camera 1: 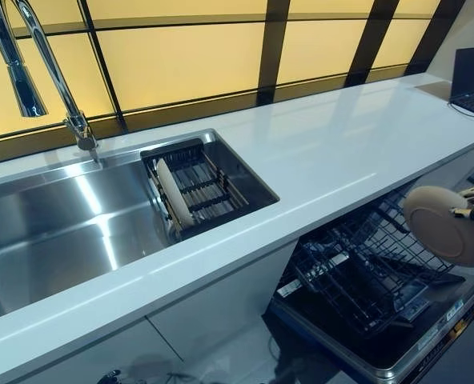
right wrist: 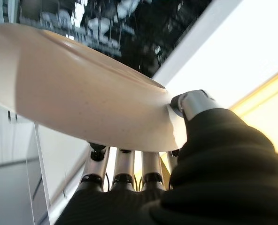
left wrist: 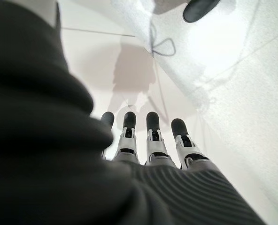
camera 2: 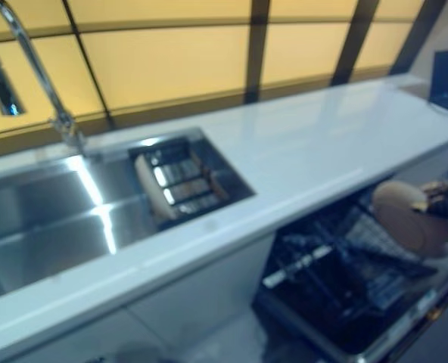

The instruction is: Take plates into dishwasher

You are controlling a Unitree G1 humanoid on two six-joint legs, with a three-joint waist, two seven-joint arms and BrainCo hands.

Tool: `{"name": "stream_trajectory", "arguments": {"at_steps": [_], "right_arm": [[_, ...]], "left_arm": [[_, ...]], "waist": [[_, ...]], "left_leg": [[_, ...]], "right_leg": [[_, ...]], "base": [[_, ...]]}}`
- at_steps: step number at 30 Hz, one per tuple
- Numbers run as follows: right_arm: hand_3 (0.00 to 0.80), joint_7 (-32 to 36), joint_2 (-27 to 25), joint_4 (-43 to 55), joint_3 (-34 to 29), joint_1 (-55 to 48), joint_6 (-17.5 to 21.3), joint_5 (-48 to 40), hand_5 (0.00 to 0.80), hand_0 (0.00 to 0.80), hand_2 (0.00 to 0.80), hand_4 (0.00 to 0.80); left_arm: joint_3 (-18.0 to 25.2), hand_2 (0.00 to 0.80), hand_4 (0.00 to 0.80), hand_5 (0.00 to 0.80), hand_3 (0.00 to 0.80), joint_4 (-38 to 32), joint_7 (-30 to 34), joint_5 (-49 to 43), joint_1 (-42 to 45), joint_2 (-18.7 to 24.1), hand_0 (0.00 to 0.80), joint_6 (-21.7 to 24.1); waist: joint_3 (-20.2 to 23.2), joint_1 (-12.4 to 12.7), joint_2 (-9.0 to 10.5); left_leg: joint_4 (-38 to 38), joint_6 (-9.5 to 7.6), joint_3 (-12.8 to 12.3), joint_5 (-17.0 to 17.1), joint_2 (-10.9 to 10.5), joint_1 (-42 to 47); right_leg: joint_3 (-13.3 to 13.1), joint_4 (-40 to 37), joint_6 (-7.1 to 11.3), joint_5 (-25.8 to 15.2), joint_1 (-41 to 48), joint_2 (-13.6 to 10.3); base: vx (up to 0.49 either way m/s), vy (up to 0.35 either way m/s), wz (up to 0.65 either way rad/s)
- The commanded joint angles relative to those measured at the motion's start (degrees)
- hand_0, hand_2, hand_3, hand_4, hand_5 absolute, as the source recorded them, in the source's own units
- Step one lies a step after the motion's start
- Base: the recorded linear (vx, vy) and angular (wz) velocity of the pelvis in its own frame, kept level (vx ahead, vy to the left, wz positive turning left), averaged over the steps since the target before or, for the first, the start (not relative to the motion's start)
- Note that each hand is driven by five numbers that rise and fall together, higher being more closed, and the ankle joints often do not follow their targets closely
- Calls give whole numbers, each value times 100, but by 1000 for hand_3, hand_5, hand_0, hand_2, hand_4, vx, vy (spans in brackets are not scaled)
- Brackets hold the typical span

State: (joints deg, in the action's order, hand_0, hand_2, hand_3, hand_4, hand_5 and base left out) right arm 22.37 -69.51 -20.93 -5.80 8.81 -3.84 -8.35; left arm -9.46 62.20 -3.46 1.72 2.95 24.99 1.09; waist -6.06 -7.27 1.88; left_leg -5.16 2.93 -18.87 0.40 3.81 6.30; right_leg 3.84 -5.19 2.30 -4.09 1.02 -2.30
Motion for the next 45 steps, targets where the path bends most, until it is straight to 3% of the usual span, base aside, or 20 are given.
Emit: {"name": "stream_trajectory", "arguments": {"at_steps": [1, 17, 25, 45], "right_arm": [[800, -176, 115, -161, 140, 608, -8, 46, 800, 800, 800, 800], [800, -103, 717, -476, 799, 1001, 15, 92, 800, 800, 800, 800], [800, -125, 770, -702, 1072, 1299, -63, 106, 800, 800, 800, 800], [800, -286, 1324, -1921, 1713, 1745, -177, 630, 800, 800, 800, 800]], "left_arm": [[235, 0, 0, 0, 0, 80, -13, -145, -283, 288, 0, 119], [169, 0, 0, 0, 0, -48, -7, -55, -363, 212, 0, 136], [129, 0, 0, 0, 0, -59, -33, -22, -398, 197, 0, 45], [69, 0, 0, 0, 0, -75, -101, 175, -482, 129, 0, 120]], "waist": [[-82, 246, 131], [-253, 335, 28], [-302, 433, 39], [-447, 645, -144]], "left_leg": [[16, -407, 290, -766, -67, 280], [16, -402, 331, -751, -98, 268], [16, -398, 293, -688, -100, 228], [16, -351, 444, -631, -94, 192]], "right_leg": [[317, 19, 495, 306, 135, -192], [382, 19, 486, 308, 105, -263], [396, 19, 443, 271, 43, -289], [551, 19, 382, 317, 80, -355]], "base": [[0, 0, 0], [-2, -1, 0], [-8, -7, 2], [-1, -7, 3]]}}
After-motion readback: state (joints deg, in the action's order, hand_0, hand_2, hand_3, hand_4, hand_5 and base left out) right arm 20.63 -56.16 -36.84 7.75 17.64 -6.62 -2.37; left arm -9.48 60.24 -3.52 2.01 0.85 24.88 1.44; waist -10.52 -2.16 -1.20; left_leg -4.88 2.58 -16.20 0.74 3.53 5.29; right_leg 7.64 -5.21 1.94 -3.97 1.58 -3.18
